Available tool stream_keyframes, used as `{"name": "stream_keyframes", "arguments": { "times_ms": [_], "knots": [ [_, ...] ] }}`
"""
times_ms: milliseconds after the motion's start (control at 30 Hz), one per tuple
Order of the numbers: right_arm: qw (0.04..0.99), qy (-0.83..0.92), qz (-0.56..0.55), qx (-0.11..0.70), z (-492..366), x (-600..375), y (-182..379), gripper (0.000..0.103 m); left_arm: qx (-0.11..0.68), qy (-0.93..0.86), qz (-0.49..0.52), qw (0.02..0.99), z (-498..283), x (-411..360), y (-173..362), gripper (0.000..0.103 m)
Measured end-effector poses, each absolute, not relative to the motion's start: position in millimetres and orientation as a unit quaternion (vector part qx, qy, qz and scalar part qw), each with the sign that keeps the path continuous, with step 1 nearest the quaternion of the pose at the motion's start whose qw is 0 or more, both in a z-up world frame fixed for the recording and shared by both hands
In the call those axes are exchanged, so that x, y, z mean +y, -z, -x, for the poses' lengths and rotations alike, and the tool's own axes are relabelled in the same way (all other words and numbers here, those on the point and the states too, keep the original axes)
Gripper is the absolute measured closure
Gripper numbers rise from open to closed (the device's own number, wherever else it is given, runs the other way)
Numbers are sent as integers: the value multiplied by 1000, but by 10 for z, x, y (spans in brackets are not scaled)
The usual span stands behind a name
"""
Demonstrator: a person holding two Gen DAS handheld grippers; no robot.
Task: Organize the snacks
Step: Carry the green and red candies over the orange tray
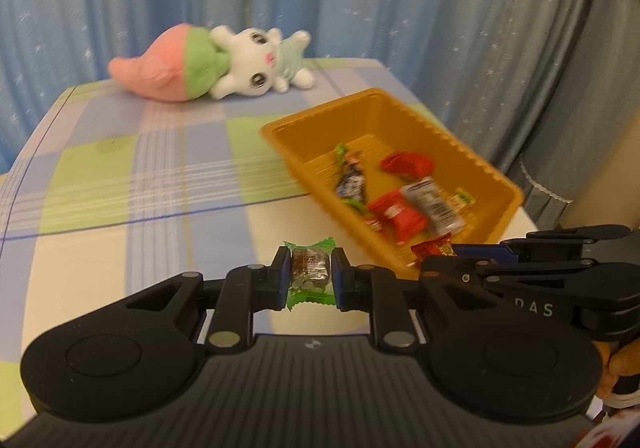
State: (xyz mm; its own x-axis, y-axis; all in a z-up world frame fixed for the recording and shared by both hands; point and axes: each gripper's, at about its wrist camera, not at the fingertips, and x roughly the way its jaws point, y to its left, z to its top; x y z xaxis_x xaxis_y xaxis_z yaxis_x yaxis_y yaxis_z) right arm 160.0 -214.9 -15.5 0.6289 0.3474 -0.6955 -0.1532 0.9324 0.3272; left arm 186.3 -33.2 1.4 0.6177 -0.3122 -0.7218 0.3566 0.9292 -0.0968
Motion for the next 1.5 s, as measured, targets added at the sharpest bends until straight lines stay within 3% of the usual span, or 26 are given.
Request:
{"name": "stream_keyframes", "arguments": {
  "times_ms": [667,1500],
  "knots": [
    [910,-90,-129,383,-1730,-3219,21,81,376,205,-39,903,-2045,-1295,-111,84],
    [904,-126,-115,392,-2813,-3262,276,81,396,166,-50,902,-2883,-1484,103,84]
  ]
}}
